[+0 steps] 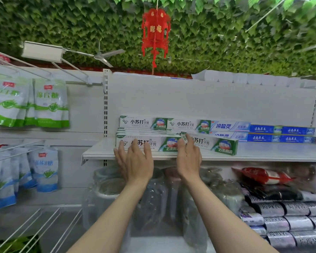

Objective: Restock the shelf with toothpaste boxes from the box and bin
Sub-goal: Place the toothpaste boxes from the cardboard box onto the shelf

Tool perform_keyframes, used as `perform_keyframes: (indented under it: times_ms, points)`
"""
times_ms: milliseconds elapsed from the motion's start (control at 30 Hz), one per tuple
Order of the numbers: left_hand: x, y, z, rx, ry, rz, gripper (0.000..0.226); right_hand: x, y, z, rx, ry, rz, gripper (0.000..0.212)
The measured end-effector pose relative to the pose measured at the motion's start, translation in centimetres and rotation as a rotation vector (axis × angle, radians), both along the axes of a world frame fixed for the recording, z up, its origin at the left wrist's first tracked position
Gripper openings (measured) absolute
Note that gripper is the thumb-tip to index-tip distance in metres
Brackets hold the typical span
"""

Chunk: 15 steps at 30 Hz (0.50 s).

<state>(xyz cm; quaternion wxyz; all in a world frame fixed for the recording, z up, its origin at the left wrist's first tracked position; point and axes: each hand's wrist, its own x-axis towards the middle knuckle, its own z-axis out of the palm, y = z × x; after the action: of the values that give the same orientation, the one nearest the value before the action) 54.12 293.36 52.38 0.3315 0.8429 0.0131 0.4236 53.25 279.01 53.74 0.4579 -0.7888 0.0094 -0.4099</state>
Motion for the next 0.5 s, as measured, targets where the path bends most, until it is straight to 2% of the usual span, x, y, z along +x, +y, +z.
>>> perform_keyframes:
  times_ms: [133, 200, 267, 333, 433, 500]
  points:
    - [-0.5, -2.2, 1.1, -0.063, -0.023, -0.091, 0.079, -1.1, -1.0, 0.6, 0.071, -0.037, 0.036, 0.052]
    - [-0.7, -4.0, 1.6, -0.125, -0.012, -0.237, 0.065, -1.7, -2.0, 0.8, 0.09, -0.05, 0.038, 0.05]
    - [-1.0, -5.8, 2.0, -0.141, -0.015, -0.376, 0.065, -2.1, -3.6, 0.9, 0.12, -0.071, 0.02, 0.05]
    - [-1.2, -7.5, 2.0, -0.133, -0.03, -0.452, 0.074, -2.5, -5.6, 1.0, 0.161, -0.134, -0.052, 0.053]
    - [-1.6, -9.6, 1.9, -0.158, 0.004, -0.509, 0.059, -2.6, -9.4, 1.0, 0.22, -0.188, -0.219, 0.054]
    - [-1.6, -10.9, 1.8, -0.173, 0.021, -0.539, 0.064, -2.5, -11.6, 1.0, 0.22, -0.144, -0.264, 0.058]
